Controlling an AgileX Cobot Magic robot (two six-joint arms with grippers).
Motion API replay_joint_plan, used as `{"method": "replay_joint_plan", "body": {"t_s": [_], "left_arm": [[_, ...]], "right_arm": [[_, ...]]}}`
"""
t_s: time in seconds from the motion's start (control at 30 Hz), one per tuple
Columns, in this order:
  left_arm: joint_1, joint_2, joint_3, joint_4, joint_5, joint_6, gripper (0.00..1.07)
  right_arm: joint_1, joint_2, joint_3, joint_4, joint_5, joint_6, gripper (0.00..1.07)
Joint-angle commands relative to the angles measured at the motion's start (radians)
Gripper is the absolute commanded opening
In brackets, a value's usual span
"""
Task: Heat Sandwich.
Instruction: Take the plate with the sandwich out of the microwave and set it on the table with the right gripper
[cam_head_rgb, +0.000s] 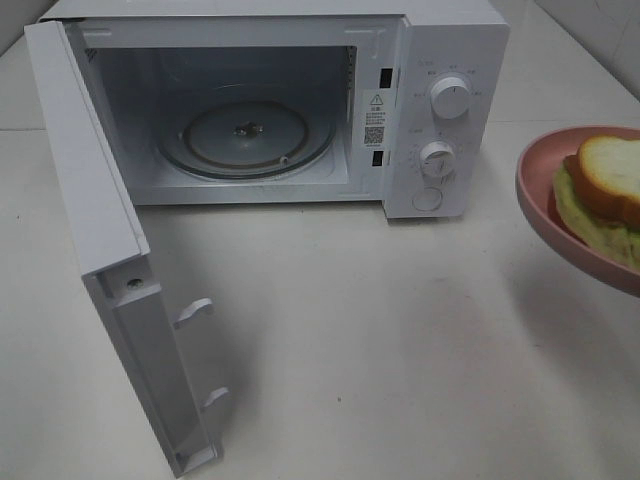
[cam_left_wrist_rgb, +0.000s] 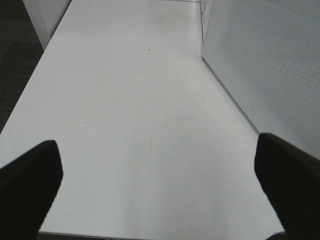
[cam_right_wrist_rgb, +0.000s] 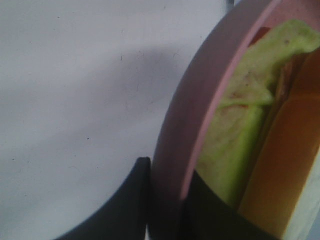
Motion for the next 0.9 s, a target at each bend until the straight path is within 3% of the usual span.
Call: {"method": "replay_joint_plan", "body": {"t_s": [0.03,0.33,0.9], "left_arm": [[0.002,-0.016,0.002,-0.010,-0.014,-0.002,1.00],[0.002,-0.016,0.002,-0.010,-0.014,-0.002,1.00],[0.002,-0.016,0.002,-0.010,-0.014,-0.002,1.00]], "right_arm": [[-0.001,-0.001,-0.003,-0.060,0.013,0.101,0.00],[-0.001,0.071,-0.014,-0.164,0.080,0.352,0.00],[-0.001,0.392,-0.165,-0.248,0.177,0.844,0.00]]}}
